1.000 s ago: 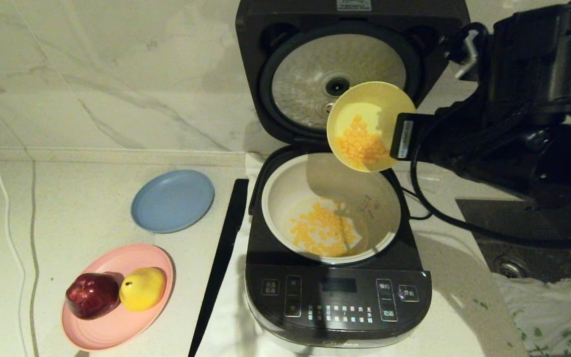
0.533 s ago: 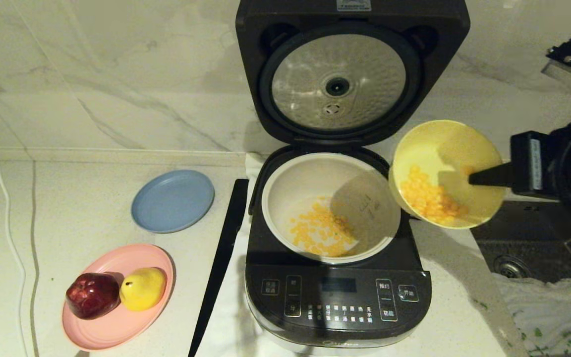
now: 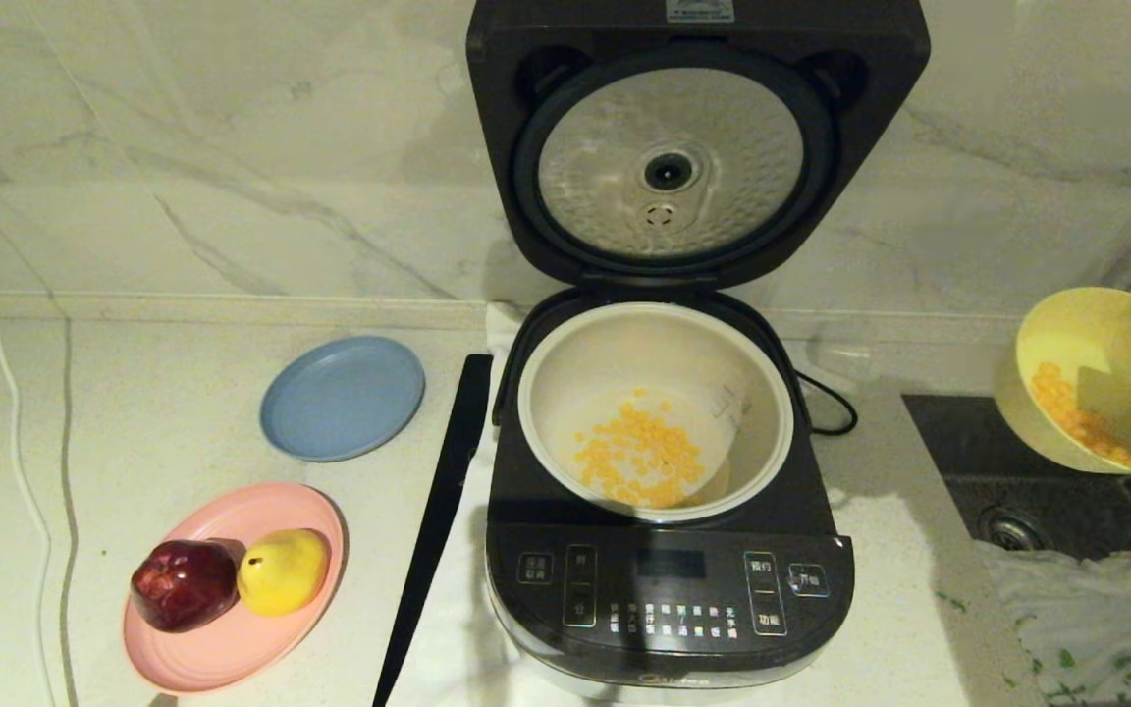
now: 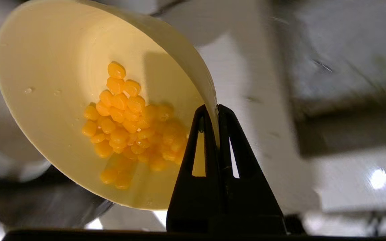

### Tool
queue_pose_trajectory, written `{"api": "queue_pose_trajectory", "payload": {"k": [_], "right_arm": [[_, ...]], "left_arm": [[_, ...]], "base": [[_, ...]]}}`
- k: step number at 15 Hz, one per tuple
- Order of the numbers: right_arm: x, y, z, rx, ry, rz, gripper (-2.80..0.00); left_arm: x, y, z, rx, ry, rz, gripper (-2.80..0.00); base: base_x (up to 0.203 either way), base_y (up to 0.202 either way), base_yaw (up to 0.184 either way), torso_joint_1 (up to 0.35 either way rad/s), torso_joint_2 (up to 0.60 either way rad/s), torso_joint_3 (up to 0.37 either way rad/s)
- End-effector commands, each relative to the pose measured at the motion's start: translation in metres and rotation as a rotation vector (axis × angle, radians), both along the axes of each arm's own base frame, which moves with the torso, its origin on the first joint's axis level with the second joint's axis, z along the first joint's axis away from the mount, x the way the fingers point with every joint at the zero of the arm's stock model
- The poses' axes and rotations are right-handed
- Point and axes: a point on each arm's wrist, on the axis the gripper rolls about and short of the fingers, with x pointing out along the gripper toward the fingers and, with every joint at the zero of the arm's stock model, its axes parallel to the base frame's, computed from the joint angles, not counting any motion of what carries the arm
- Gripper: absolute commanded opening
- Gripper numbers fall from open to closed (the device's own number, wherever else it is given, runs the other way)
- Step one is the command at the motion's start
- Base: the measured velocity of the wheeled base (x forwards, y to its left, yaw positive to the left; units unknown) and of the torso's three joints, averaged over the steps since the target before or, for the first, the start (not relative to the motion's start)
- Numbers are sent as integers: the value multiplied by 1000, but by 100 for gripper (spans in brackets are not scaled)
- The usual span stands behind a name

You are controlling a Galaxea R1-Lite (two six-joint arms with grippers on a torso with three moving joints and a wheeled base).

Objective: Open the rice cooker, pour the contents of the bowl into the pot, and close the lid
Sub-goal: Fill a bowl with water from the tap

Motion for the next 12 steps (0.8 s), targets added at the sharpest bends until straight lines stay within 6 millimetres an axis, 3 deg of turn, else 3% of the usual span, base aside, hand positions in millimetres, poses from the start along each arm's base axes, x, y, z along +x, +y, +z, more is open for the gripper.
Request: {"api": "queue_pose_trajectory", "payload": {"k": [1,4,7,10,12], "right_arm": [[6,-51,-23,86,88,-206,-280],[19,-134,-71,222,177,-437,-280],[8,-209,-123,332,229,-583,-280],[-8,-260,-164,396,244,-669,-280],[-15,-280,-183,411,248,-697,-280]], "left_arm": [[1,0,-2,0,8,0,-280],[1,0,-2,-1,8,0,-280],[1,0,-2,0,8,0,-280],[1,0,-2,0,8,0,-280],[1,0,-2,0,8,0,-280]], "base": [[0,0,0,0,0,0],[0,0,0,0,0,0],[0,0,0,0,0,0],[0,0,0,0,0,0],[0,0,0,0,0,0]]}}
